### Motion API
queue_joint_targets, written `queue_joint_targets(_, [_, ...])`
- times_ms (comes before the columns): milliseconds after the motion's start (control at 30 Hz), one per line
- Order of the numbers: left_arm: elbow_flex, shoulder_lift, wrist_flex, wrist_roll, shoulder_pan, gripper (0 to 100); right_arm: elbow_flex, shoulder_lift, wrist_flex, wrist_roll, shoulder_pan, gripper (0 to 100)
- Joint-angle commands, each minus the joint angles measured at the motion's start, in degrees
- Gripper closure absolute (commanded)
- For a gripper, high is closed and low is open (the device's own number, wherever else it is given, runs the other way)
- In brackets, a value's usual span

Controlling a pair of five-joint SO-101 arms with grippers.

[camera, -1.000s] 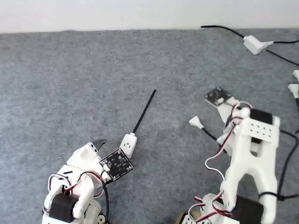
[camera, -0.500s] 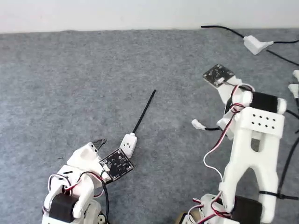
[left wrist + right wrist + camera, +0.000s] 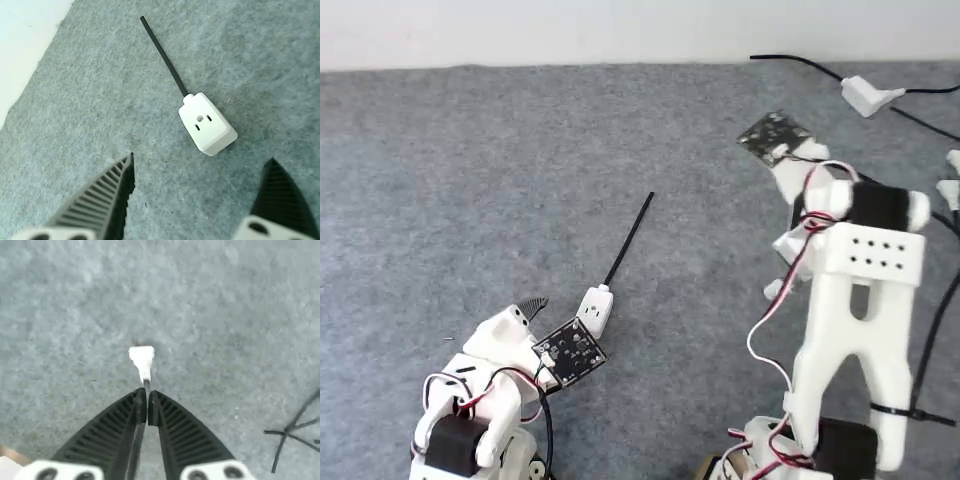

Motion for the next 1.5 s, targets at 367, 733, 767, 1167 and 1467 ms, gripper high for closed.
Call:
queue_joint_targets(367, [1.71, -1.05, -3.69, 0.53, 0.0, 63, -2.37, -0.04, -0.31, -4.84, -3.21, 98.9])
queue_joint_targets(733, [1.71, -1.05, -3.69, 0.53, 0.0, 63, 20.57, -0.04, -14.02, -4.48, 0.31, 98.4])
queue_joint_targets(767, [1.71, -1.05, -3.69, 0.53, 0.0, 63, 22.42, -0.04, -15.6, -4.48, 0.31, 98.4])
queue_joint_targets(1167, [1.8, -1.05, -3.69, 0.62, -0.26, 63, 25.14, -0.13, -16.84, -4.48, 0.31, 98.2])
queue_joint_targets(1467, [1.89, -1.05, -3.69, 0.7, -0.35, 63, 27.6, -0.04, -17.45, -4.57, 0.4, 96.6])
